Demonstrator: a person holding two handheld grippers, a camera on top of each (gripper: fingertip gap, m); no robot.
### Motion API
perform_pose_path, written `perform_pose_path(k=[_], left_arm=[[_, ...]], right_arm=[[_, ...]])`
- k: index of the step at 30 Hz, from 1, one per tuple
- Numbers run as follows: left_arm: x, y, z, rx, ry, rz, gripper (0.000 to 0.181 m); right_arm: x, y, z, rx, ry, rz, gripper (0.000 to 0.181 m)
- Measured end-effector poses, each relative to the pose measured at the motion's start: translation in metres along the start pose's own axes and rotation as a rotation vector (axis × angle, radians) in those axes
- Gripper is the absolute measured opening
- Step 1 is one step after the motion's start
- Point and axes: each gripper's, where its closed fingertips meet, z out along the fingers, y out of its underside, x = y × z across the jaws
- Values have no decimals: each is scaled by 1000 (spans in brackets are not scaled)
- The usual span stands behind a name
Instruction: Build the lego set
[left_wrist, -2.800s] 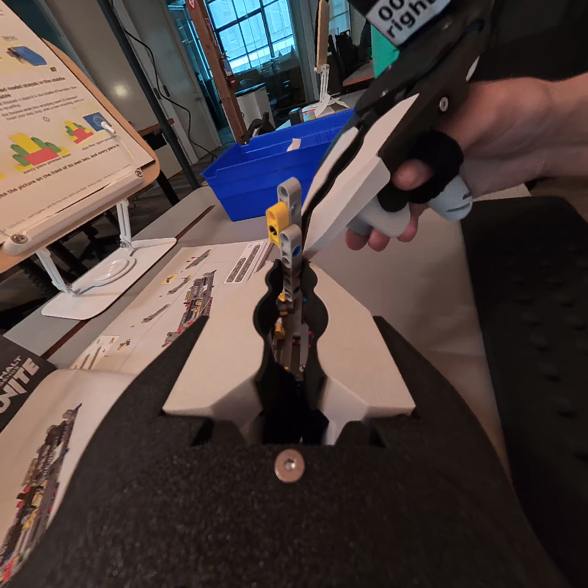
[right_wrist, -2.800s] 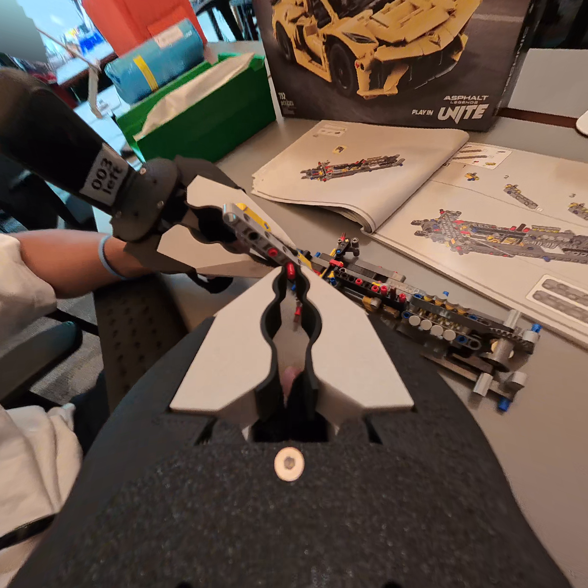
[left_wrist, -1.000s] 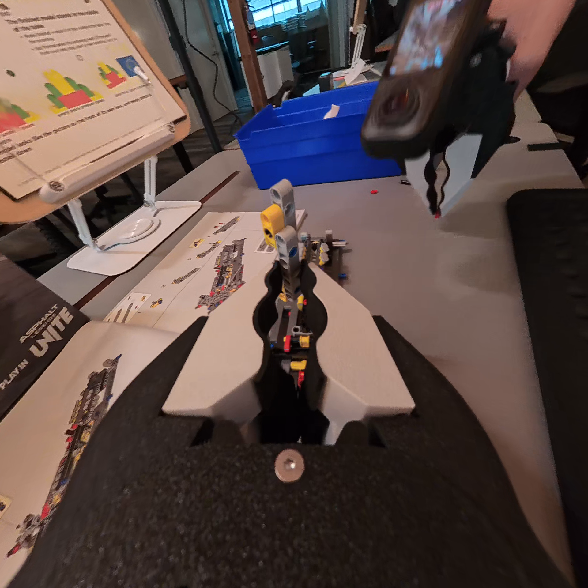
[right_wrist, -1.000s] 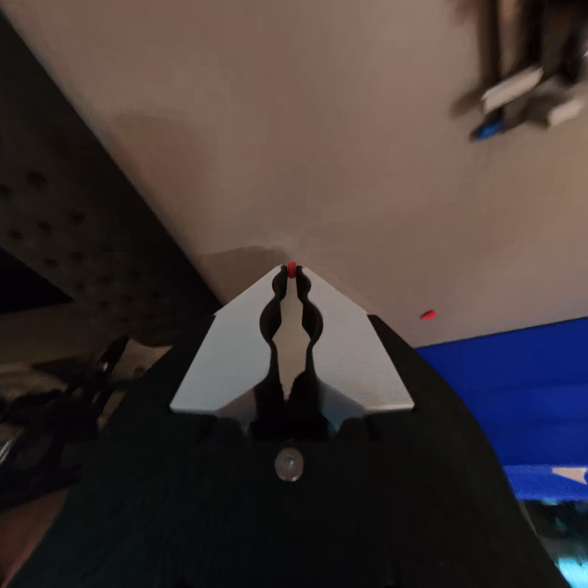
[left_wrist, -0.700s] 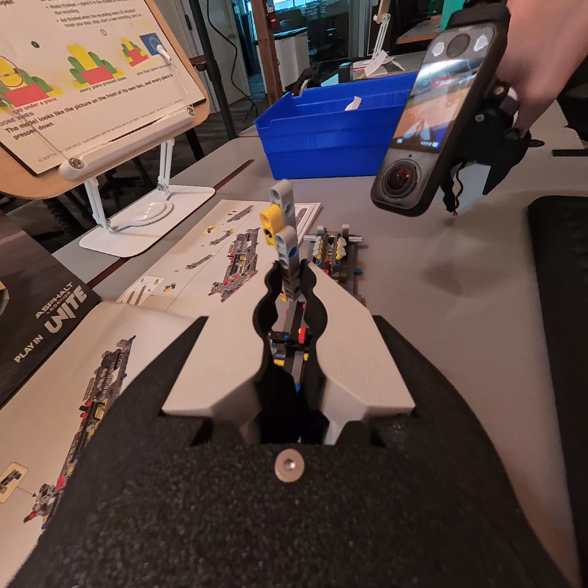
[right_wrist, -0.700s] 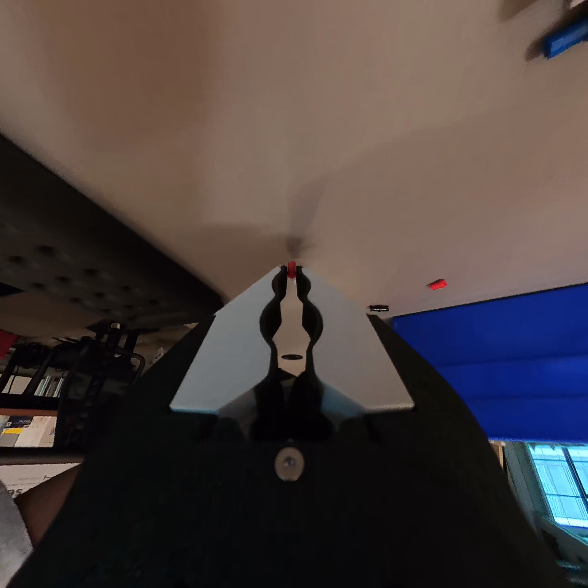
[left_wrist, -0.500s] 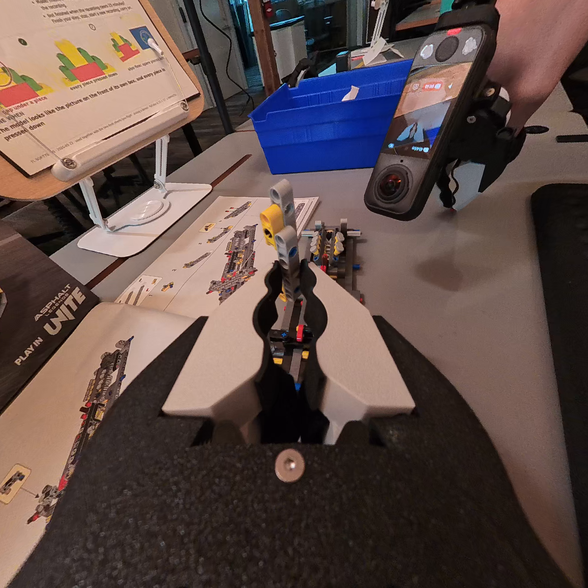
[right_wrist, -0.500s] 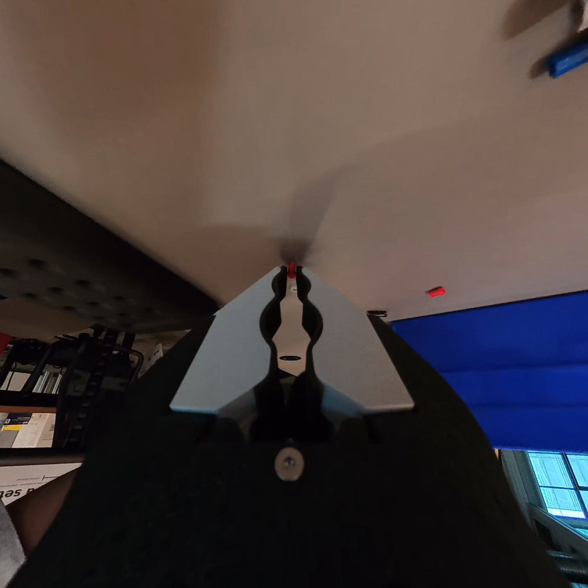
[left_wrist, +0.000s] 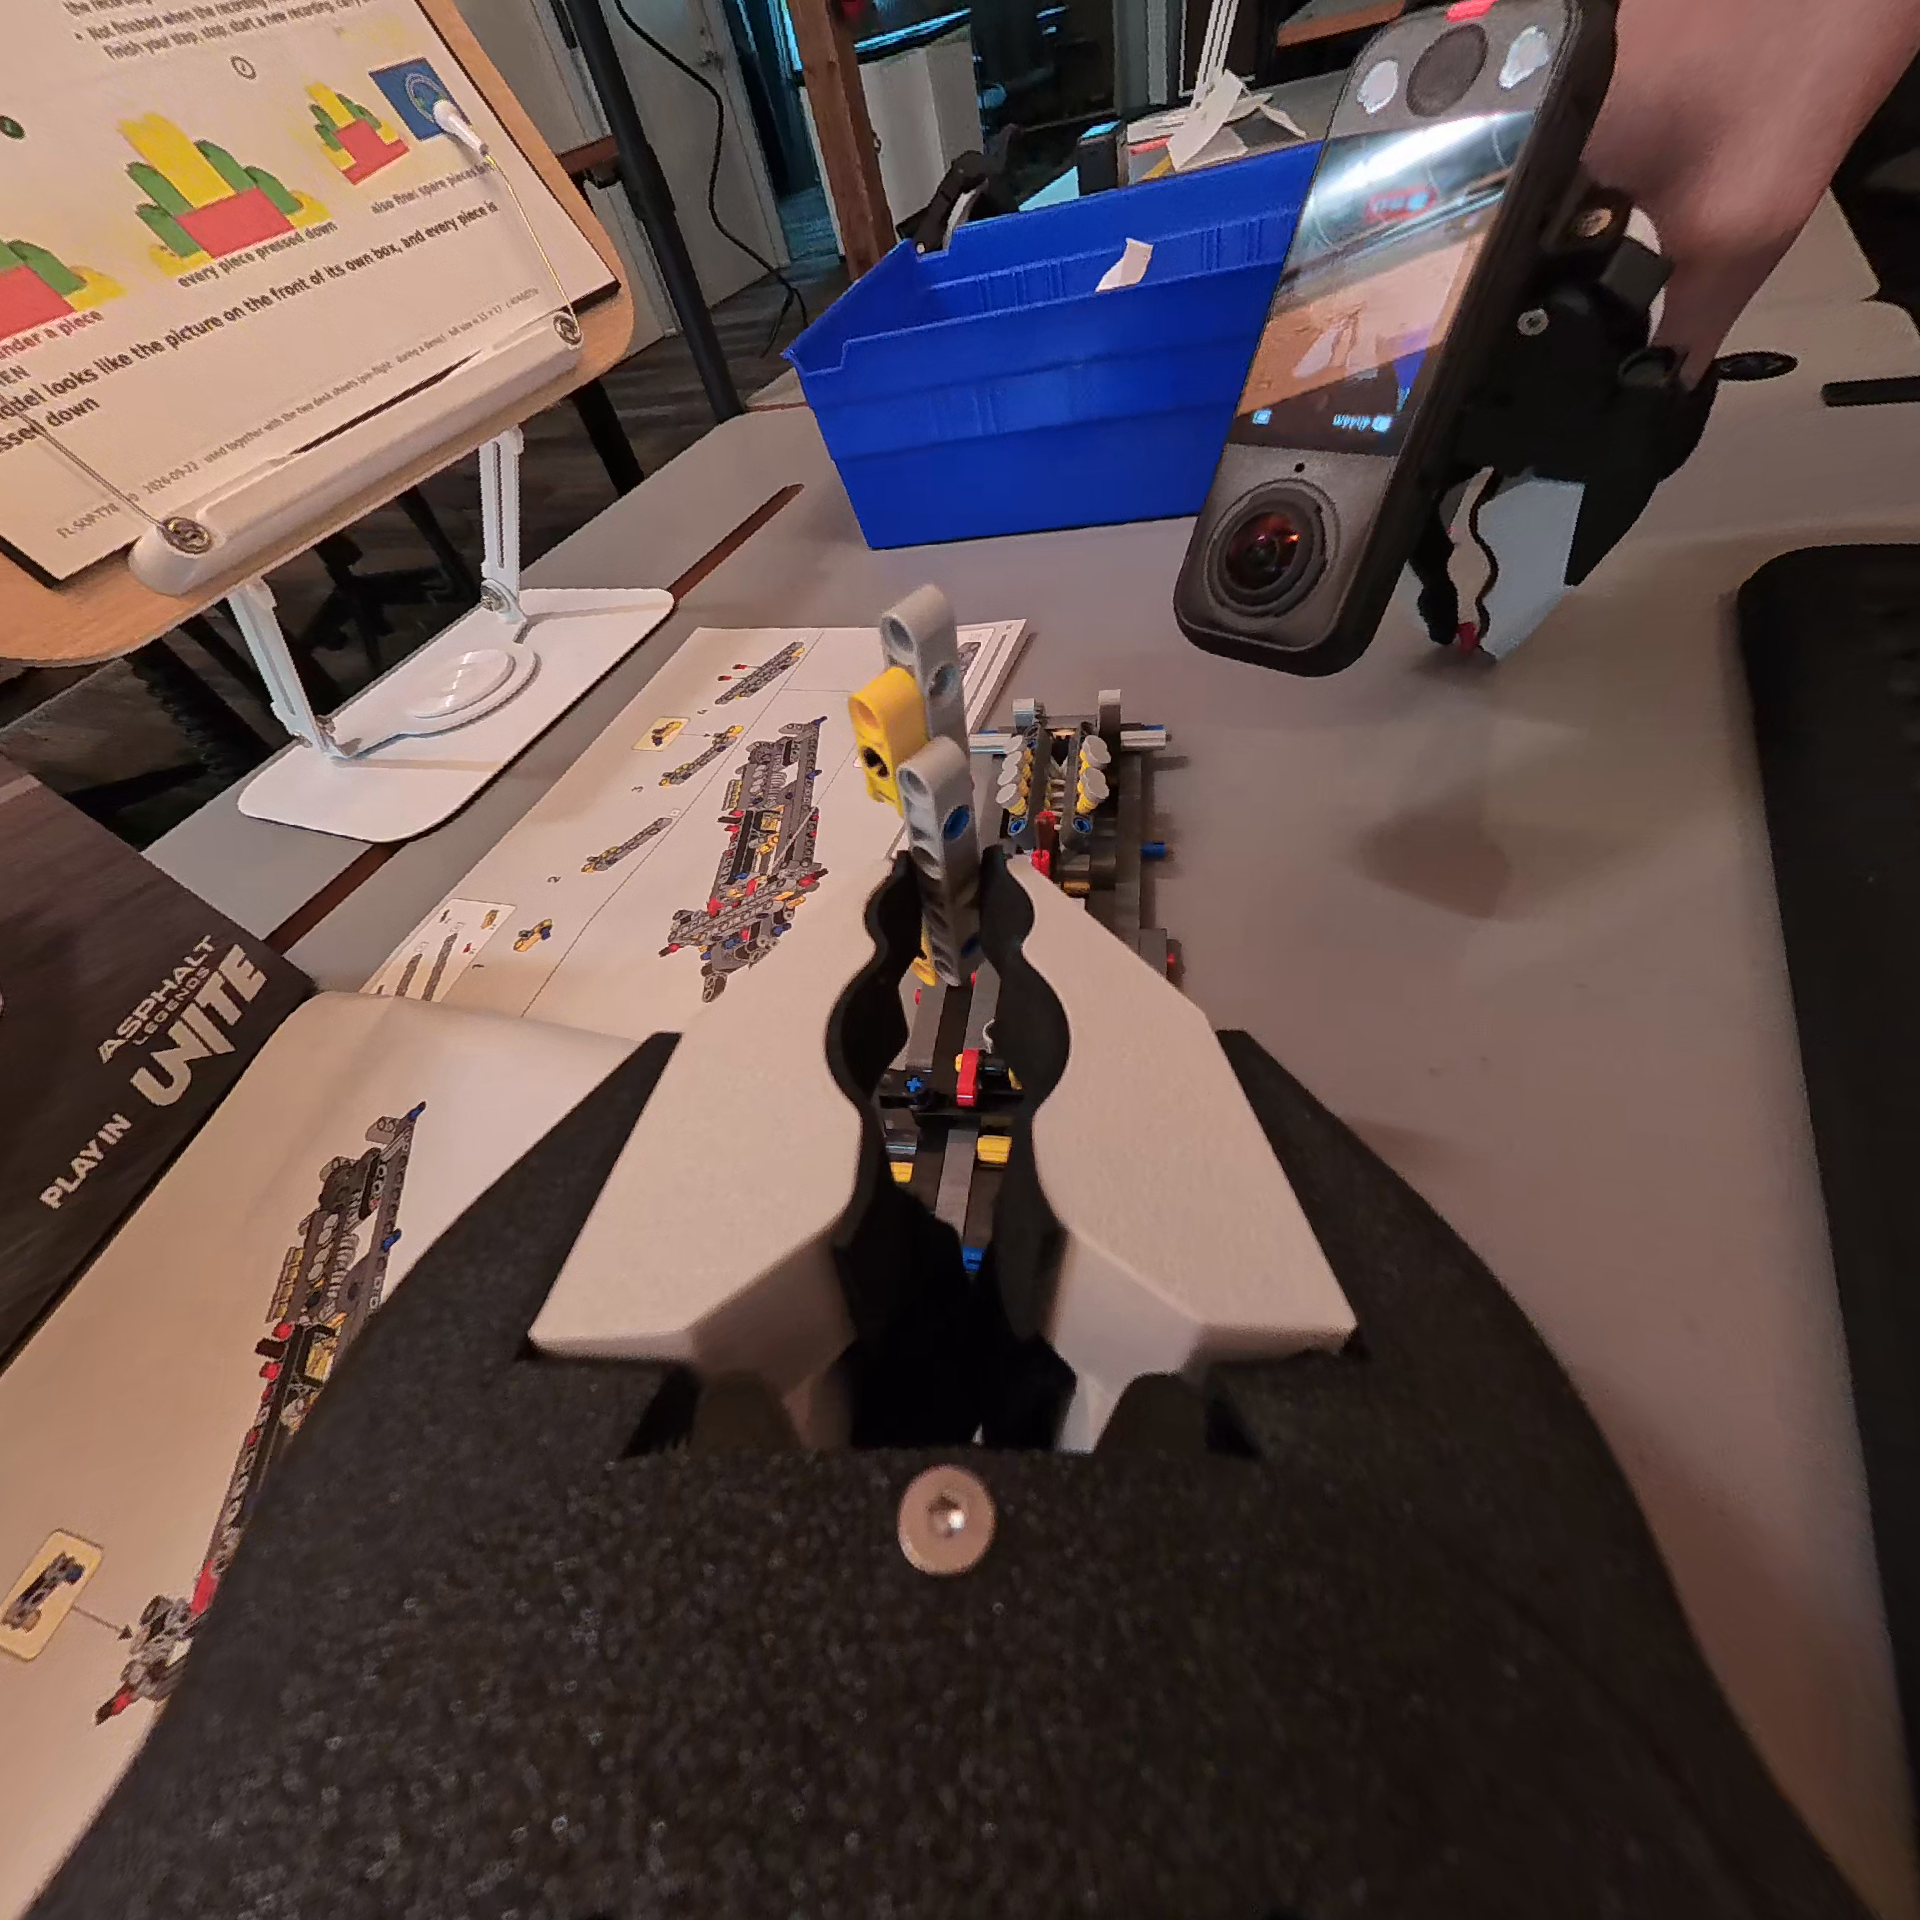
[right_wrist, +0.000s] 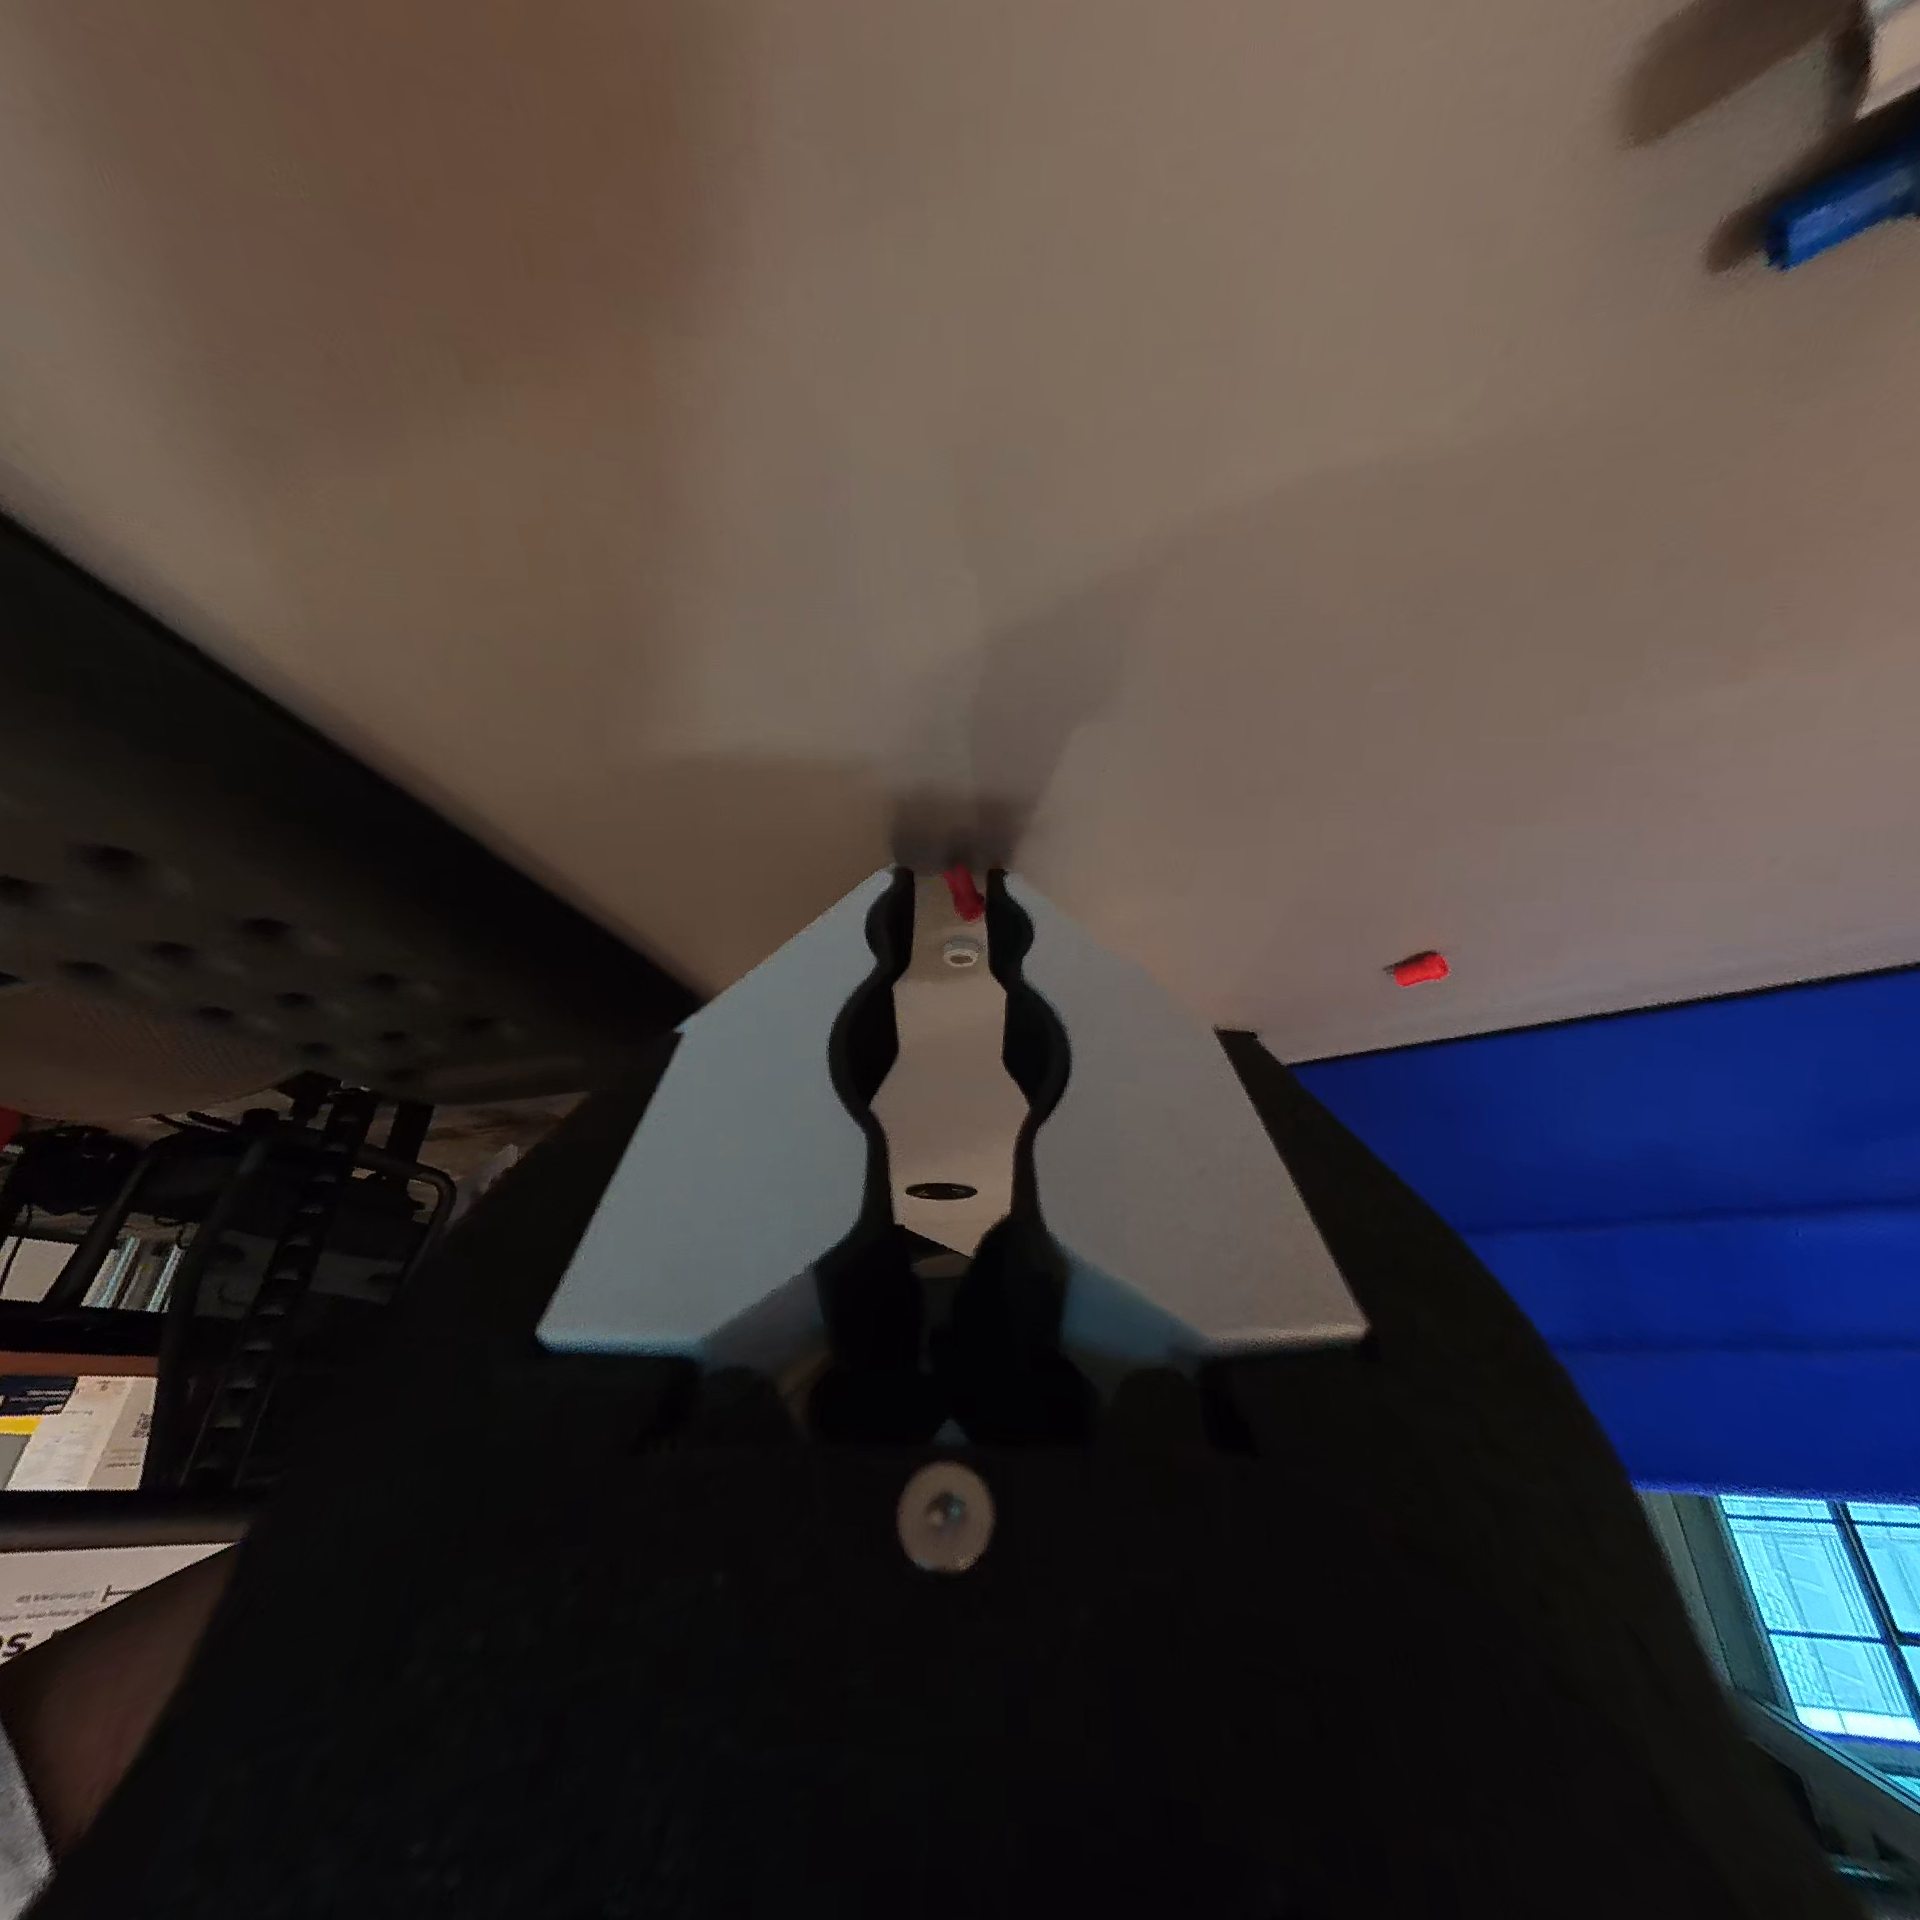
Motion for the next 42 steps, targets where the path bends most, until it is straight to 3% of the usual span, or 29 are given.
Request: perform_pose_path(k=[5,7,11,14,17,23,42], left_arm=[[0,1,0,-4,0,5,9],[-1,1,-1,-4,-4,8,9],[-2,-1,-2,2,-9,14,9],[1,-2,-1,3,-3,15,9],[4,0,1,-6,5,22,9],[12,2,4,-20,17,49,9],[18,4,5,-36,34,90,8]], right_arm=[[2,3,-8,80,9,-9,17],[8,7,-20,215,38,28,17],[9,7,-39,630,39,174,19],[7,14,-35,833,95,241,19],[14,28,-23,922,121,368,19],[17,14,-13,1137,-24,426,20],[21,5,2,1153,-22,299,13]])
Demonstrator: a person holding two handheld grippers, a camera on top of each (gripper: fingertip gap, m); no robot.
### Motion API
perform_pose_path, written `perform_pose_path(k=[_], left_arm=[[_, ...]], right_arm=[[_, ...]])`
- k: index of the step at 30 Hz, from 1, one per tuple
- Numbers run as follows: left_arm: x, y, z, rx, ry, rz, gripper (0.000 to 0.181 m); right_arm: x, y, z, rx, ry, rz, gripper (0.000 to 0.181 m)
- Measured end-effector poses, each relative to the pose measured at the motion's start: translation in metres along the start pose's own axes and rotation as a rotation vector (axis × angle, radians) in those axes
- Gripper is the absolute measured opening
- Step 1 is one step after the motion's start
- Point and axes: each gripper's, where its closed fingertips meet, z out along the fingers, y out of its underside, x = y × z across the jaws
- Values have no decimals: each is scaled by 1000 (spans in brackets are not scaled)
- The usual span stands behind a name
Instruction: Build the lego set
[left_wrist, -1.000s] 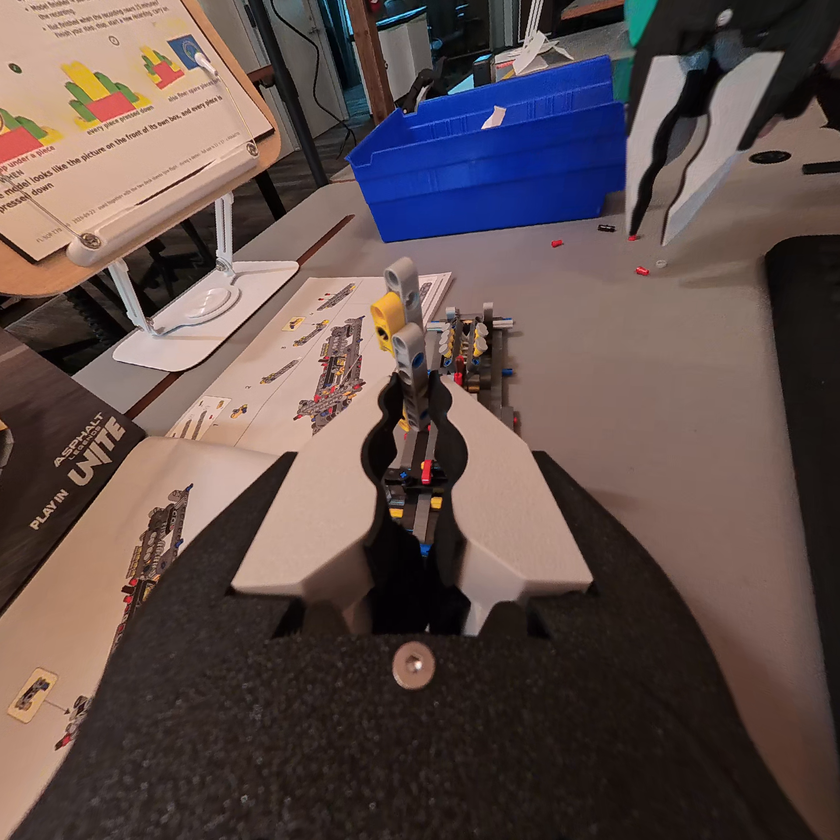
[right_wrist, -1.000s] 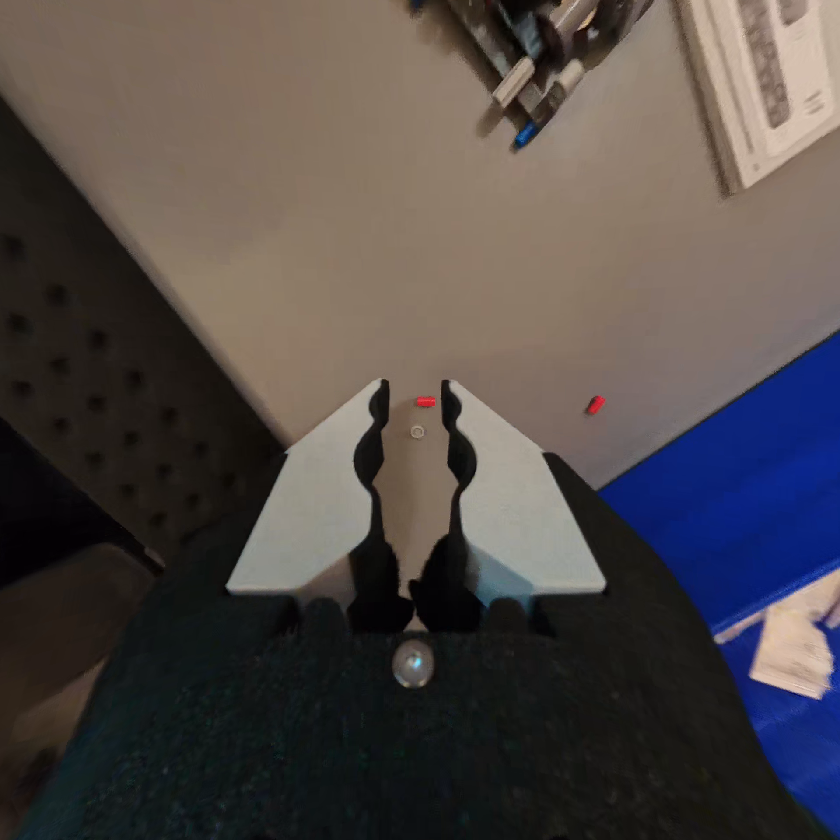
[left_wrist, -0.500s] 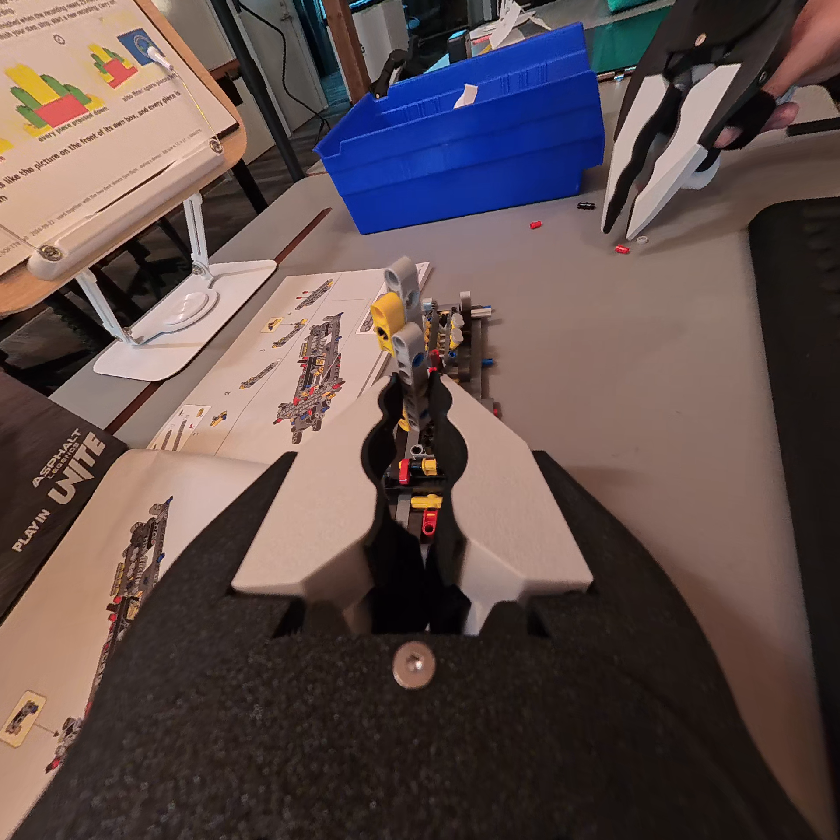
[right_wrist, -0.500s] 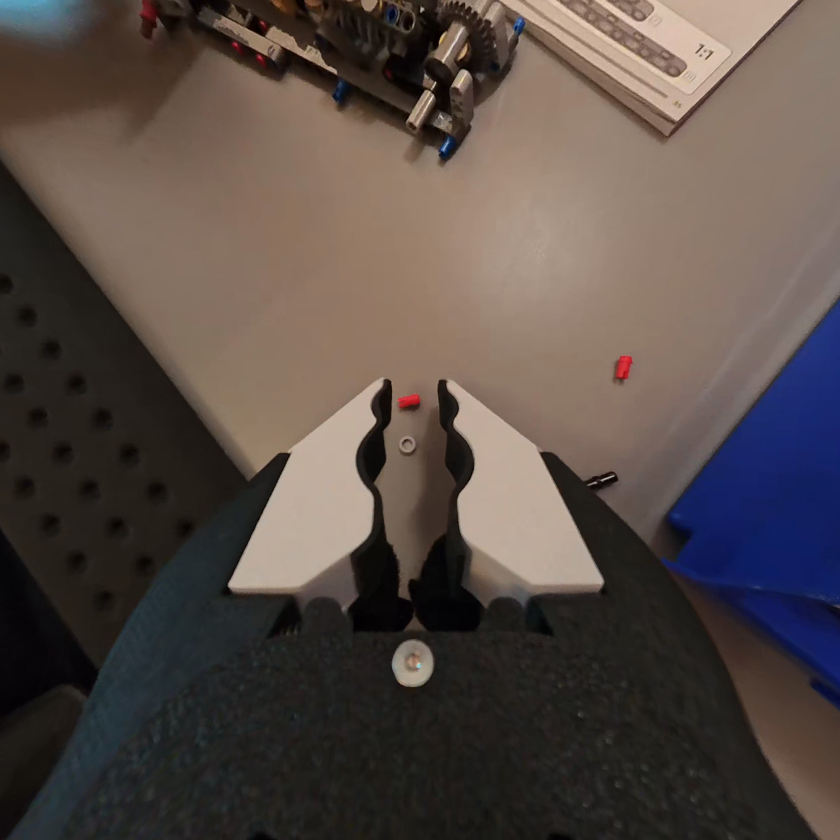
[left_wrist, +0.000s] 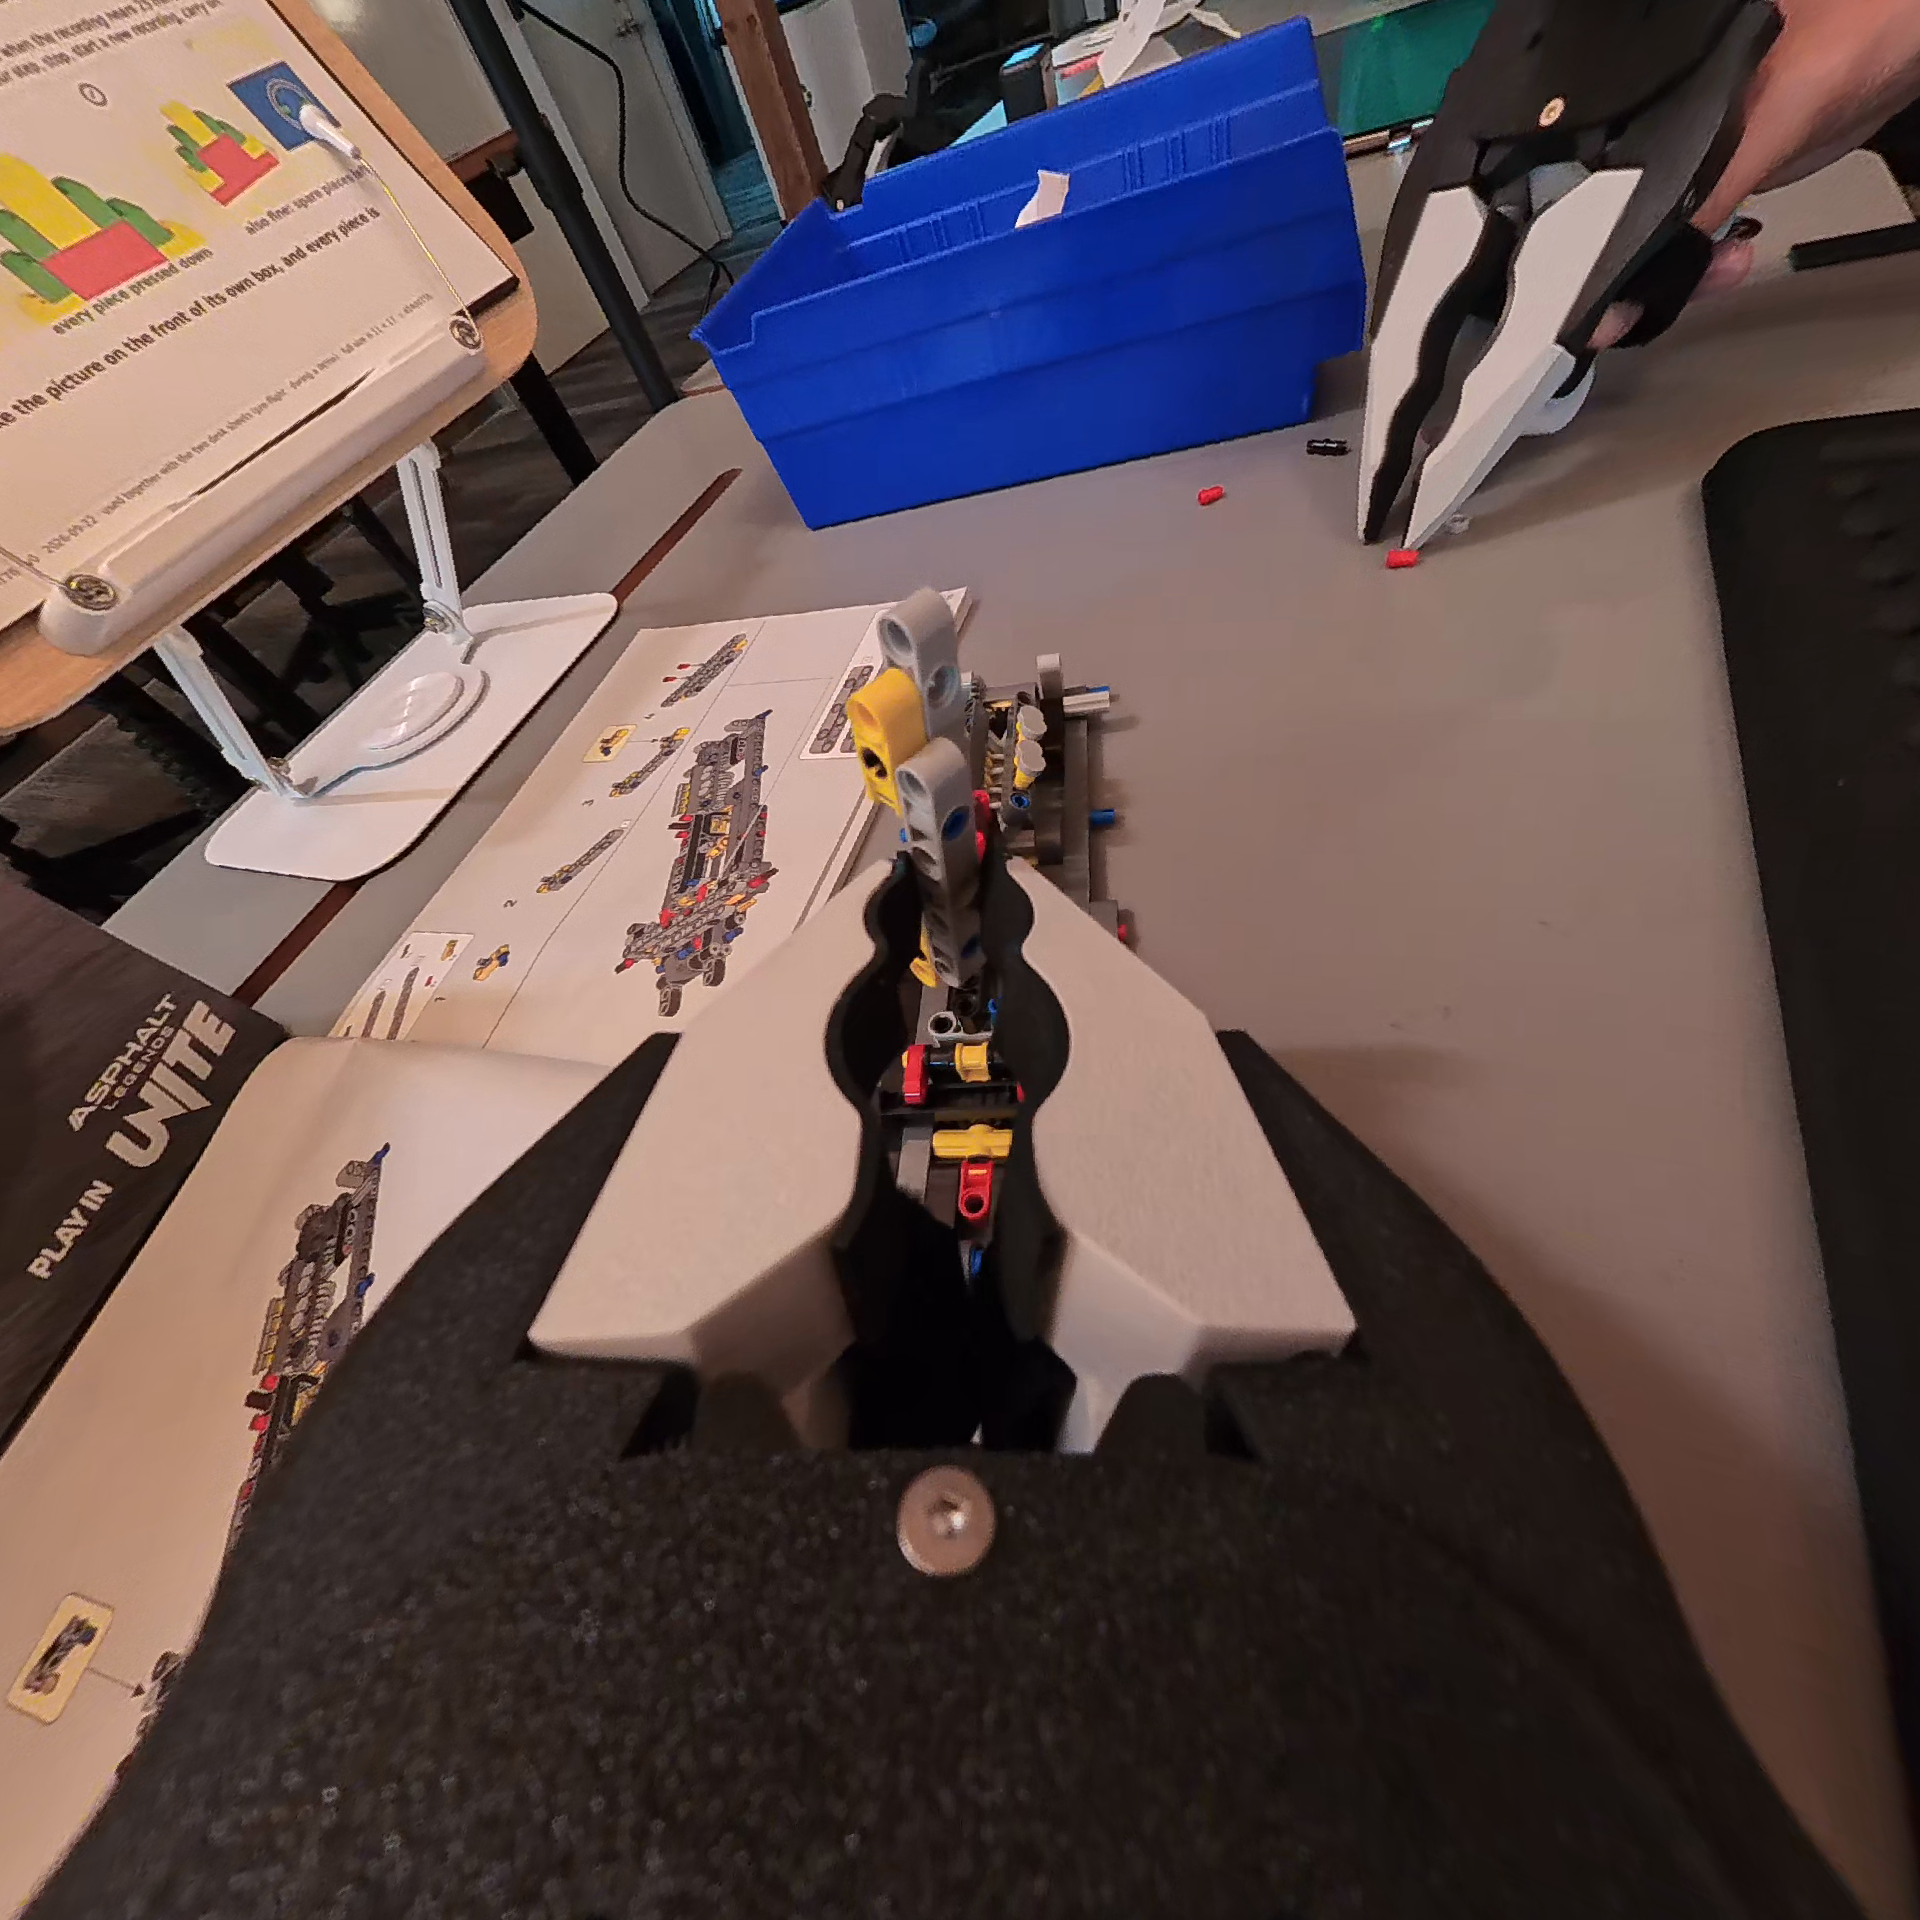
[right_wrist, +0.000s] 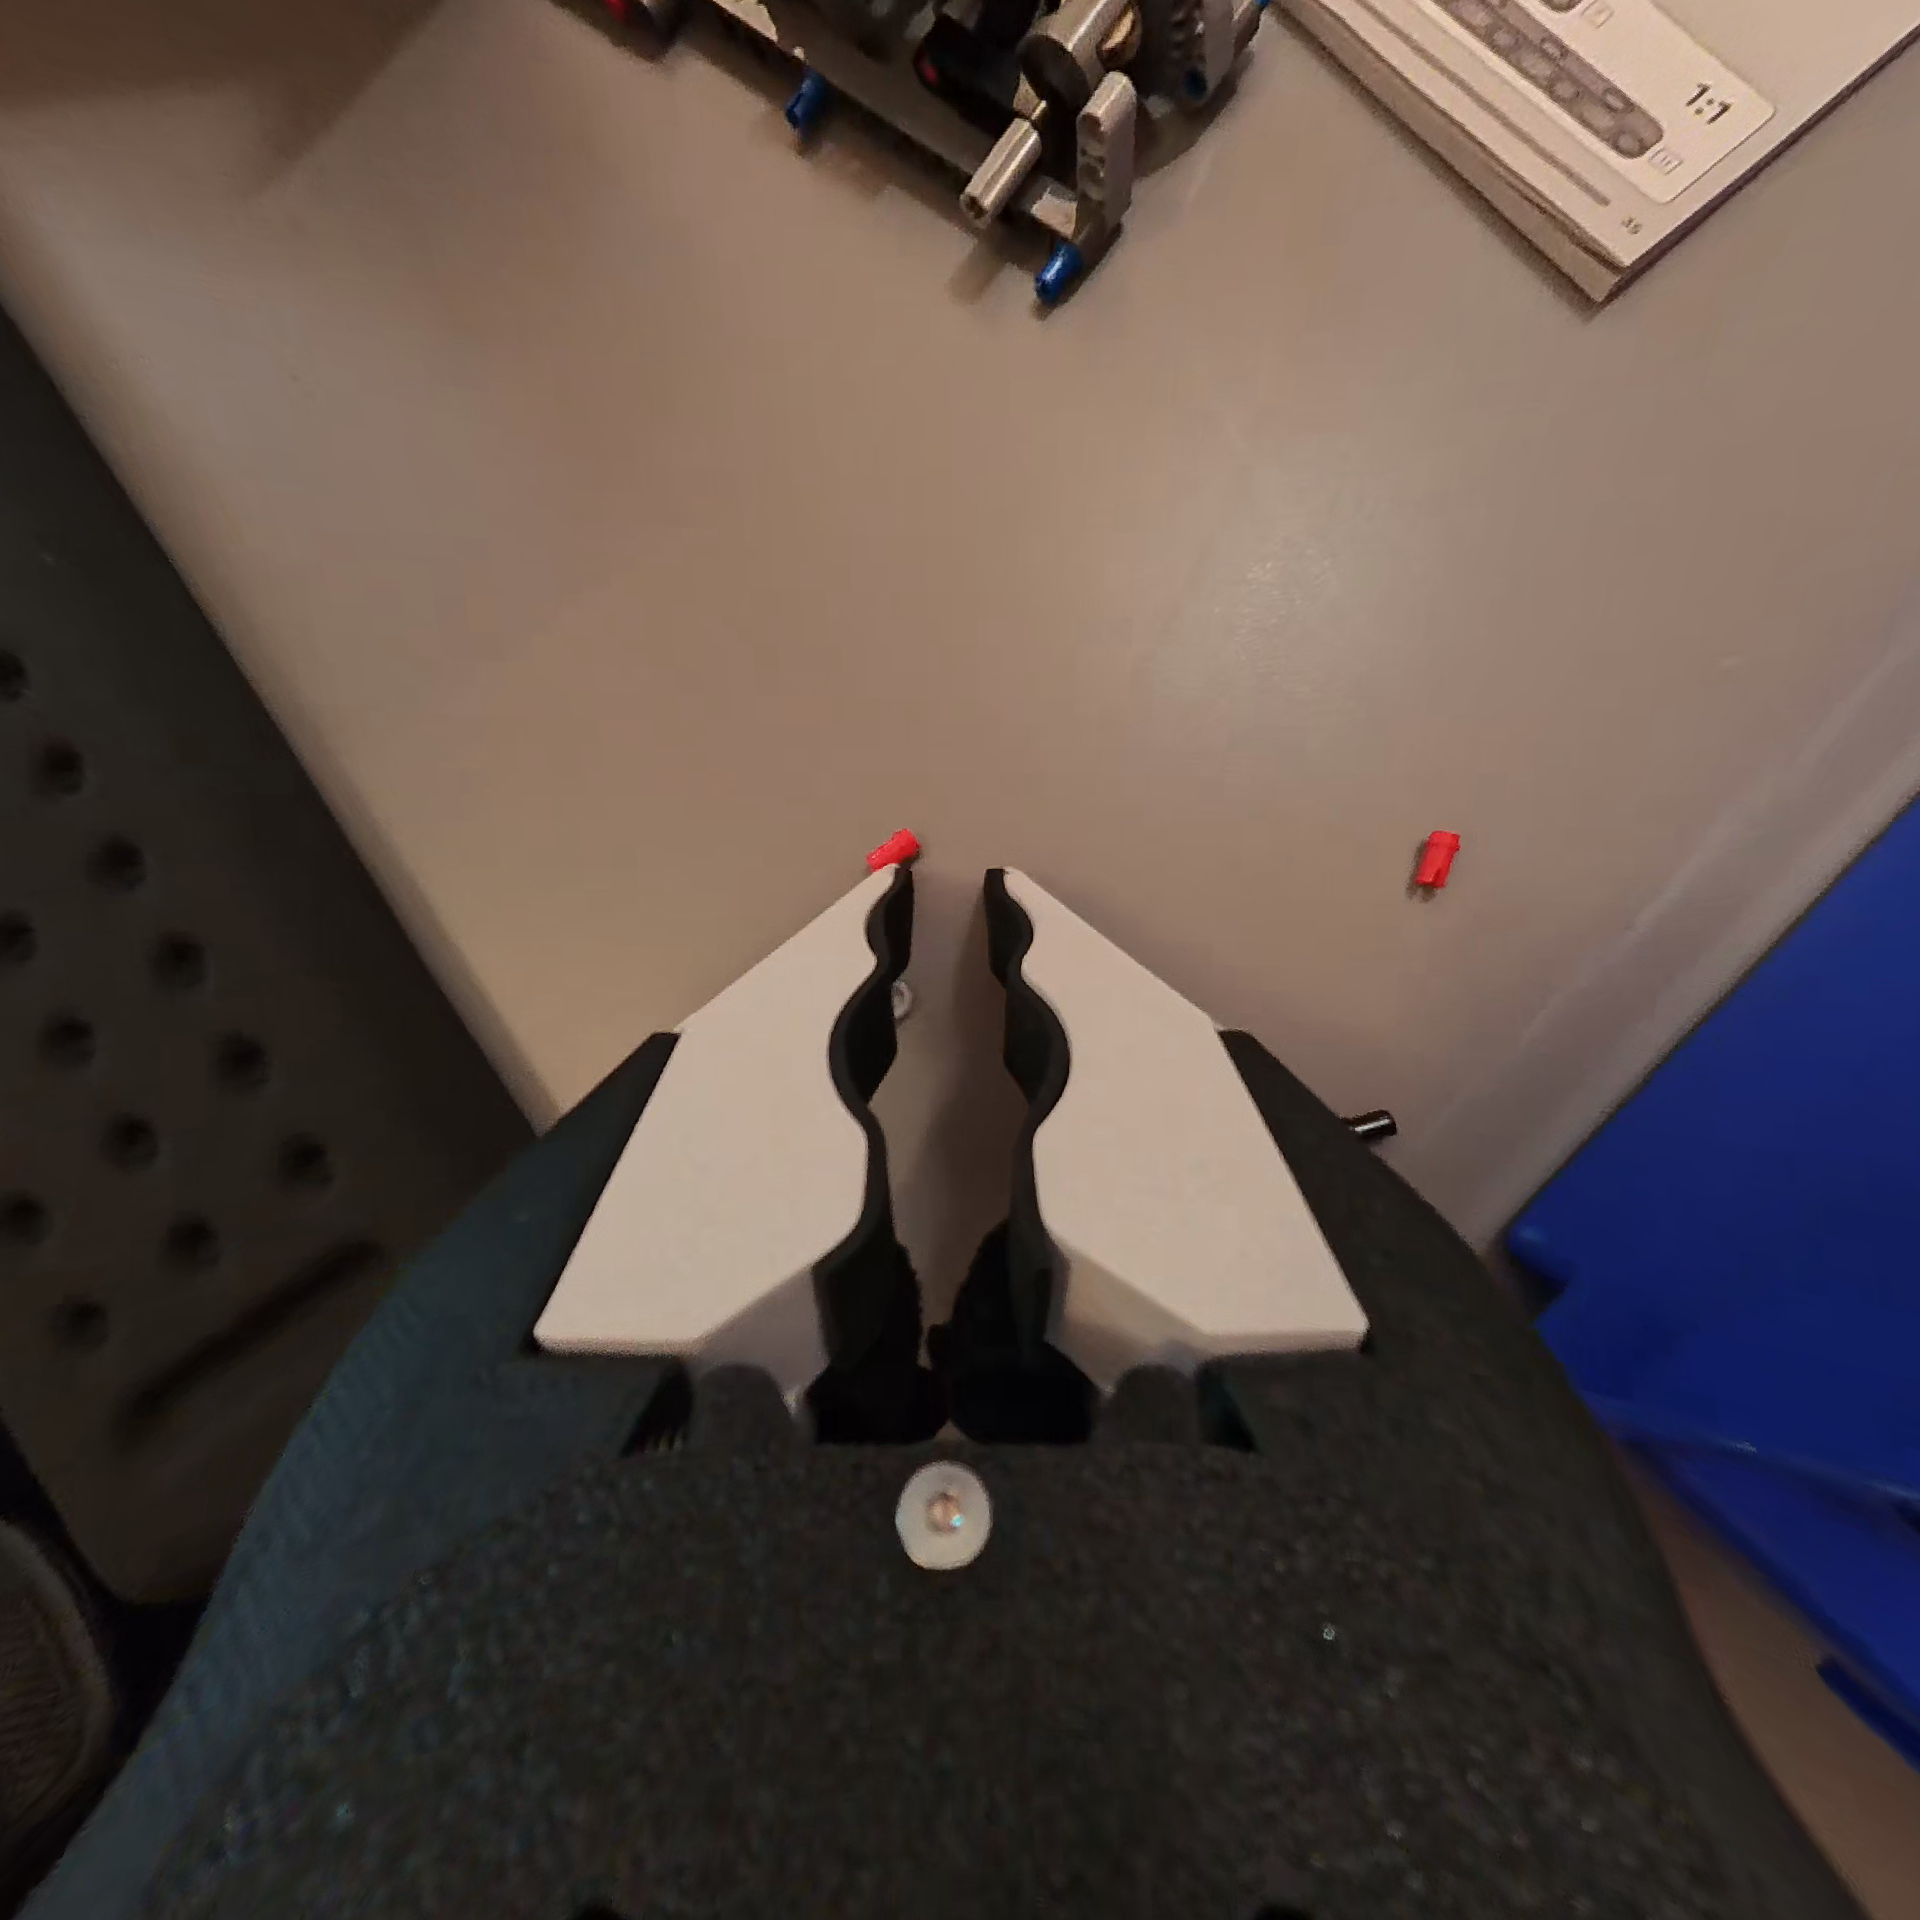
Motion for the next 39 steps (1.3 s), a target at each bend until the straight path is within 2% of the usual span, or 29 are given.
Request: perform_pose_path(k=[6,19,21,23,27,29,32,35,37,39], left_arm=[[3,2,2,-8,11,4,9],[2,0,1,-3,6,10,8],[3,0,1,-4,10,11,8],[3,1,1,-5,11,15,9],[4,1,2,-9,10,20,8],[4,1,1,-10,8,26,8],[5,1,1,-9,13,25,9],[9,-1,2,6,52,-33,9],[16,-8,0,51,146,-174,9],[26,-17,-4,96,293,-351,9]], right_arm=[[-11,-5,5,7,-24,-4,13],[-14,-20,16,3,77,-108,9],[-13,-29,14,42,147,-176,8],[-8,-38,14,52,281,-311,9],[23,-47,5,-81,651,-630,9],[31,-50,4,-125,738,-737,9],[40,-44,10,-182,758,-829,9],[18,-75,5,-37,774,-890,9],[-24,-120,-2,195,712,-833,9],[-68,-159,-5,401,574,-696,9]])
